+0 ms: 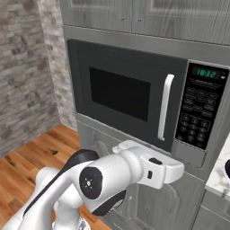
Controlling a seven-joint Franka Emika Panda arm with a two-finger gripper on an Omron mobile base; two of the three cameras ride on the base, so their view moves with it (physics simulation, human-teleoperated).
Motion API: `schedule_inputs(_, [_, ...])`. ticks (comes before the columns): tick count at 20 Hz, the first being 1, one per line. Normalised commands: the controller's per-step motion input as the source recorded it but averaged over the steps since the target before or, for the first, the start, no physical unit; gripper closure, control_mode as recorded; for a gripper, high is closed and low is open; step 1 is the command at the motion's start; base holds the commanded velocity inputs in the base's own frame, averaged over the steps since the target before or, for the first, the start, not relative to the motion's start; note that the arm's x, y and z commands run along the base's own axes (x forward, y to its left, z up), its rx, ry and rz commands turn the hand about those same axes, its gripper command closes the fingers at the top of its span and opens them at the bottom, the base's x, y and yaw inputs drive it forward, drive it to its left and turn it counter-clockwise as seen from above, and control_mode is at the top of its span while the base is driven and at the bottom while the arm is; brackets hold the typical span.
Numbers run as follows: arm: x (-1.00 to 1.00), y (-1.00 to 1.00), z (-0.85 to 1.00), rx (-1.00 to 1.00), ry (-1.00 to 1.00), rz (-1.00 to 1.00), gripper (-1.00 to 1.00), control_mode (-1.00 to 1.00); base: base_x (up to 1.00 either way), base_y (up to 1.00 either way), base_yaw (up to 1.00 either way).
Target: Pick the chicken drumstick from the counter and place it in the microwave. Then turn on the microwave.
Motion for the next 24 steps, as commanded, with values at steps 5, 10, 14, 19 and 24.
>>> schedule_inputs(5, [0.00,-0.02,0.00,0.00,0.00,0.00,-1.00,-1.00,0.00,0.00,0.00])
schedule_inputs(10, [0.00,-0.05,-0.01,0.00,0.00,0.00,-1.00,-1.00,0.00,0.00,0.00])
schedule_inputs(14, [0.00,0.00,-0.09,0.00,0.00,0.00,-1.00,-1.00,0.00,0.00,0.00])
schedule_inputs(19, [0.00,0.00,-0.06,0.00,0.00,0.00,-1.00,-1.00,0.00,0.00,0.00])
schedule_inputs(24, [0.00,0.00,-0.02,0.00,0.00,0.00,-1.00,-1.00,0.00,0.00,0.00])
